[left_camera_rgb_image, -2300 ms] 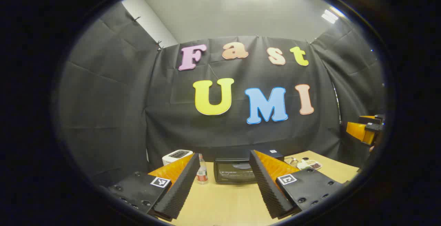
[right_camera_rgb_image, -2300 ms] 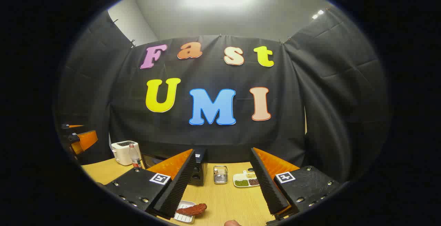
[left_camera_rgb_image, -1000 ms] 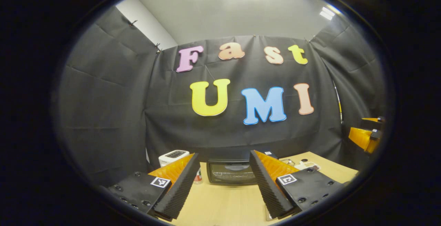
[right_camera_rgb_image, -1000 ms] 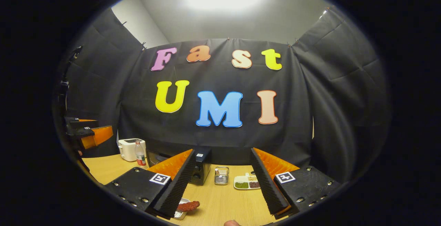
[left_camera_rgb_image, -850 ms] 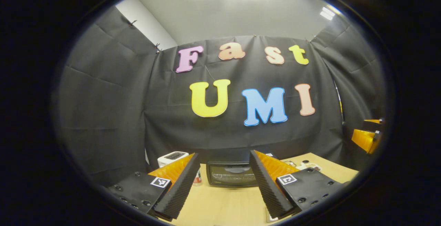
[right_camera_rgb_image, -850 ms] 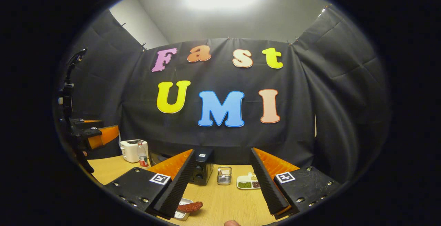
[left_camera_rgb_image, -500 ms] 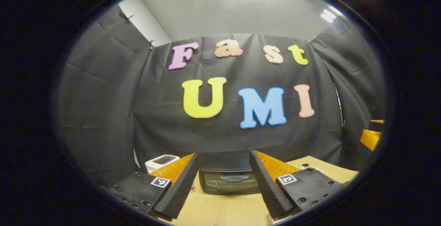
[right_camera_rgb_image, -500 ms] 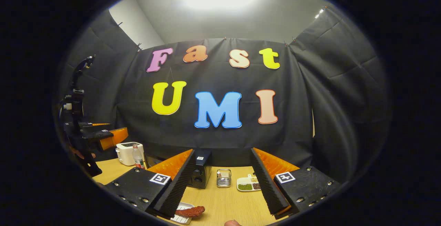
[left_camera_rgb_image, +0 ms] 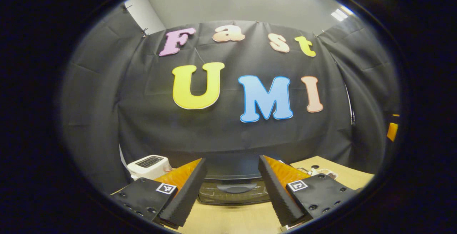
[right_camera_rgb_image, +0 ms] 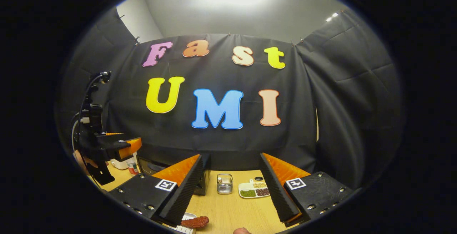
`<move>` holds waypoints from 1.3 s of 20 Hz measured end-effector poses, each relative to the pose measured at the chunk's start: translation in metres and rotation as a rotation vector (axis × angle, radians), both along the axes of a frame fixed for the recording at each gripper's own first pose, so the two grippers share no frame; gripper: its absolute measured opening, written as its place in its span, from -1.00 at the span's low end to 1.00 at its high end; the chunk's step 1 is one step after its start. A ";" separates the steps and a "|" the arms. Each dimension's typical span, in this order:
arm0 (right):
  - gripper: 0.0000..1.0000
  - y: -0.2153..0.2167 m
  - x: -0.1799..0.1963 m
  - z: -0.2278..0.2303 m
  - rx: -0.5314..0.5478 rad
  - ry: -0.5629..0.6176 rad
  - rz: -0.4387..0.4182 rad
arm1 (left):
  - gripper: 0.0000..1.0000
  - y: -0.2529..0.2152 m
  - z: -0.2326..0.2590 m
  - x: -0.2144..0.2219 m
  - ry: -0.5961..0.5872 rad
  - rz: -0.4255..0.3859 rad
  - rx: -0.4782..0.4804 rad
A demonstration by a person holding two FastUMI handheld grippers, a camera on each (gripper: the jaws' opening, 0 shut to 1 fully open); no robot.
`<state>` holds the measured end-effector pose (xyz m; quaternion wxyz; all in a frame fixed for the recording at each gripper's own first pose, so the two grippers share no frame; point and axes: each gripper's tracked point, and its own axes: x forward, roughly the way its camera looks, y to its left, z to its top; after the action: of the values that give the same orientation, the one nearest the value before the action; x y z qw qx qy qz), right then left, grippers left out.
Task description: Open the electric oven with the left hand, put the food in, and close the electric oven.
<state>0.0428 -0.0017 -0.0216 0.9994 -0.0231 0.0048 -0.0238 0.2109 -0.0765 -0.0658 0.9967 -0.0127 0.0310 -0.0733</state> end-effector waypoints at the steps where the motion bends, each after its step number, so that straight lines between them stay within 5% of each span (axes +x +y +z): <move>1: 0.91 -0.002 0.001 -0.003 -0.004 0.009 -0.016 | 0.97 -0.004 -0.008 0.008 0.008 -0.011 0.006; 10: 0.90 -0.012 0.003 -0.013 -0.042 0.062 -0.137 | 0.94 -0.036 -0.080 0.072 0.137 -0.095 -0.004; 26: 0.90 -0.013 -0.004 -0.014 -0.095 0.098 -0.179 | 0.94 -0.031 -0.152 0.103 0.248 -0.069 0.028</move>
<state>0.0385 -0.0151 -0.0357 0.9897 -0.0712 0.0546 -0.1119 0.3139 -0.1073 -0.2176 0.9822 -0.0067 0.1556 -0.1050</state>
